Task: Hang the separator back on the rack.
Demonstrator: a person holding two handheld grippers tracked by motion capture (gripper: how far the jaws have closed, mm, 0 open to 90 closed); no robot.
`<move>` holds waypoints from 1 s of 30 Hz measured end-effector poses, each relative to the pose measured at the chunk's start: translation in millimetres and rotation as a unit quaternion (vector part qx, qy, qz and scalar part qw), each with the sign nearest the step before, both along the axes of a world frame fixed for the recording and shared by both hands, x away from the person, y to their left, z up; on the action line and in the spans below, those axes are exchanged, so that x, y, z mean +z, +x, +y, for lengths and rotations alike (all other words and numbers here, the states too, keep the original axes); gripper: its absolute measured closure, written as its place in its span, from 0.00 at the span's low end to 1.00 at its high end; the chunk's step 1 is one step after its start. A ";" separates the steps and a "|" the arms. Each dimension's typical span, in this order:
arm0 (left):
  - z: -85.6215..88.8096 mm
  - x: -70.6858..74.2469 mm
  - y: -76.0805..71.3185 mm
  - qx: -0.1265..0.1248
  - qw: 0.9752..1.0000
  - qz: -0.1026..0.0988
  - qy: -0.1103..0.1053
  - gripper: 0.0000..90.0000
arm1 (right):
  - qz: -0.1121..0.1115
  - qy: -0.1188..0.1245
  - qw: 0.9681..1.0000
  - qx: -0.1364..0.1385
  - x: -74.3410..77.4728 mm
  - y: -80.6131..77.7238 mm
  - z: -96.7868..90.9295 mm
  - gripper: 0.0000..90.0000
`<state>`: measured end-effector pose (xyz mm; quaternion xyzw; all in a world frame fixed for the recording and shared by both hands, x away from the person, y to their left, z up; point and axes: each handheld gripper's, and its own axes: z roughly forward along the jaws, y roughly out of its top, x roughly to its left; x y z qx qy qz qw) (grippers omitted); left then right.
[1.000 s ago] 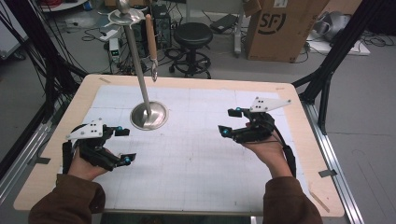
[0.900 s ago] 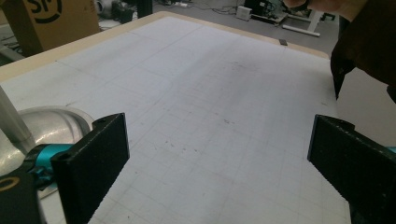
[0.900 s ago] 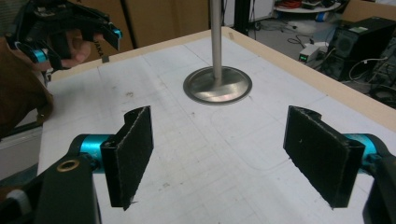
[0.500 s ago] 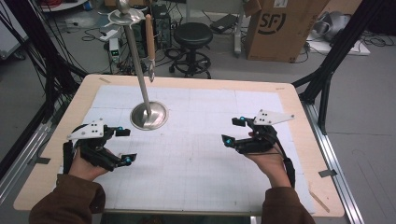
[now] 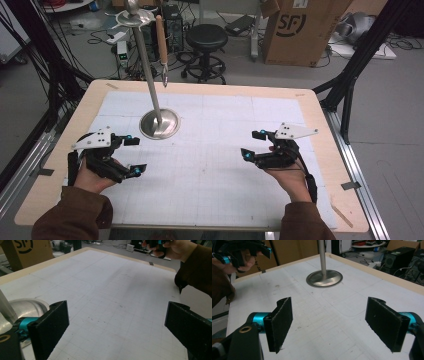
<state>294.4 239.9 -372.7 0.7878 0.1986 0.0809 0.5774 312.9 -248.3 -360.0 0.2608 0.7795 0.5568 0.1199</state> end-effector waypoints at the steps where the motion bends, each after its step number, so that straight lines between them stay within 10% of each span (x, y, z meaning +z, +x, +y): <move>1: -0.2 0.0 0.0 -0.002 1.000 -0.001 0.001 0.07 | -0.002 -0.001 1.000 0.000 0.2 -0.3 0.5 0.24; 30: 0.3 -1.7 -0.3 -0.002 1.000 0.000 0.004 0.07 | 0.004 -0.008 1.000 0.008 -3.7 4.1 5.9 0.24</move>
